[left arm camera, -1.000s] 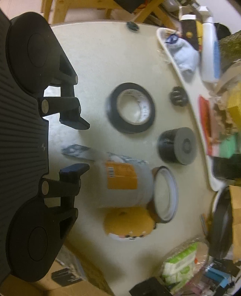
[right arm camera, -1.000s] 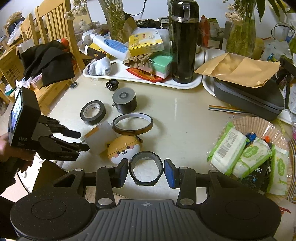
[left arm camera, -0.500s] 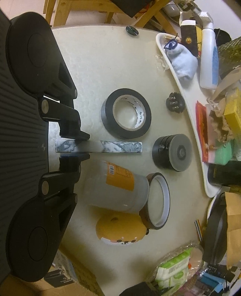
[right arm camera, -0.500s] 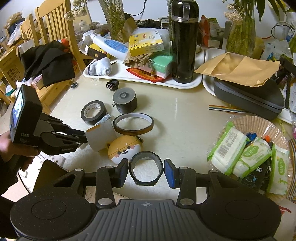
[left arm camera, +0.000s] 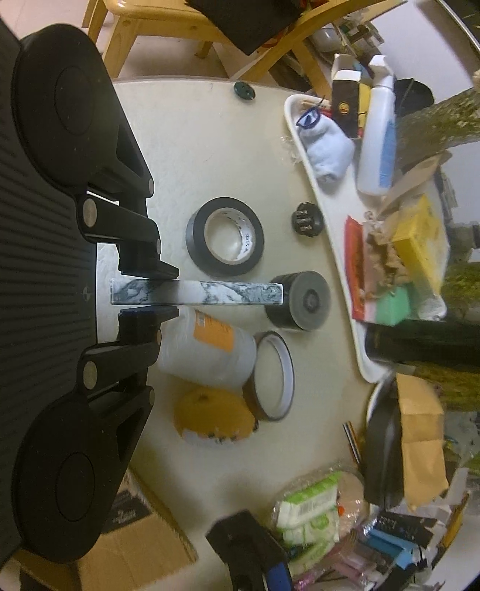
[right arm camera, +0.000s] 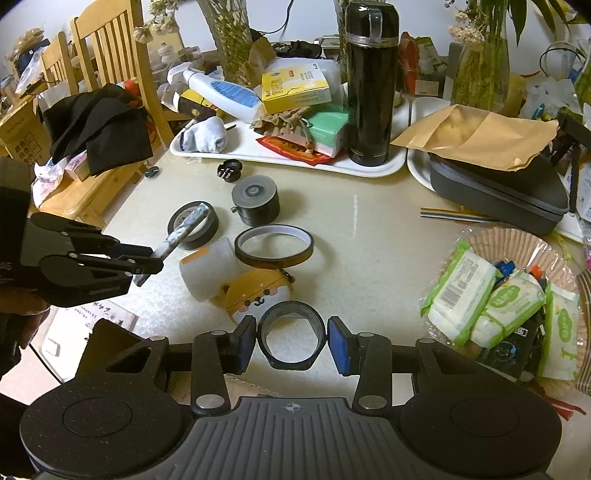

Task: Organize rigid objects
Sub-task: 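Carry cap into box with right tool while left tool drops grey stick in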

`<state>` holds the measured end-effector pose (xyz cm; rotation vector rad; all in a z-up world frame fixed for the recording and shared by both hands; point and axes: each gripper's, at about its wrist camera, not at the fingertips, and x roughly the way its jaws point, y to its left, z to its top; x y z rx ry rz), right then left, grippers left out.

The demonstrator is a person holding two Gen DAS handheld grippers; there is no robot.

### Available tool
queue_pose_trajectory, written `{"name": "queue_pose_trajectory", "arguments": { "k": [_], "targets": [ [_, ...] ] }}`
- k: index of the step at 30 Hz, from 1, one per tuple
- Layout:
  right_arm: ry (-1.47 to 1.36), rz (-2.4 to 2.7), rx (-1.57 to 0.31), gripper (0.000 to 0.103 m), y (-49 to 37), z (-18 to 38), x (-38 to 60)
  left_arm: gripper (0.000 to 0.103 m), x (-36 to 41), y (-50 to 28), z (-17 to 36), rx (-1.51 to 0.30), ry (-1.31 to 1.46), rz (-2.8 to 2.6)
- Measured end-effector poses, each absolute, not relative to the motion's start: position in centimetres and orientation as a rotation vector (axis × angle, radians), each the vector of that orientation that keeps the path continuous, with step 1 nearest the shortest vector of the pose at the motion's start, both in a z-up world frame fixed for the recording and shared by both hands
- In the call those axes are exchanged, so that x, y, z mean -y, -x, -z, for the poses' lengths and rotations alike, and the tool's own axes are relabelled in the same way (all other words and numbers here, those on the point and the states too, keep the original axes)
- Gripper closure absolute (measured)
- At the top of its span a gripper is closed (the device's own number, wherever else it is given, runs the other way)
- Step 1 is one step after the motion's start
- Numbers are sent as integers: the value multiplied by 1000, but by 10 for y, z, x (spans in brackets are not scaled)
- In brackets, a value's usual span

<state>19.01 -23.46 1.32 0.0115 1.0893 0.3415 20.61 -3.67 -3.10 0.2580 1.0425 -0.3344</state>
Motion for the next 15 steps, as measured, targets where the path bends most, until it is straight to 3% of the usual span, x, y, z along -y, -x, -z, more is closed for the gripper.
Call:
{"name": "queue_pose_trajectory", "arguments": {
  "k": [15],
  "targets": [
    [-23,-389,-1088,58,-163,-21,219,88,41,-158,-10,-961,-189,382]
  ]
}}
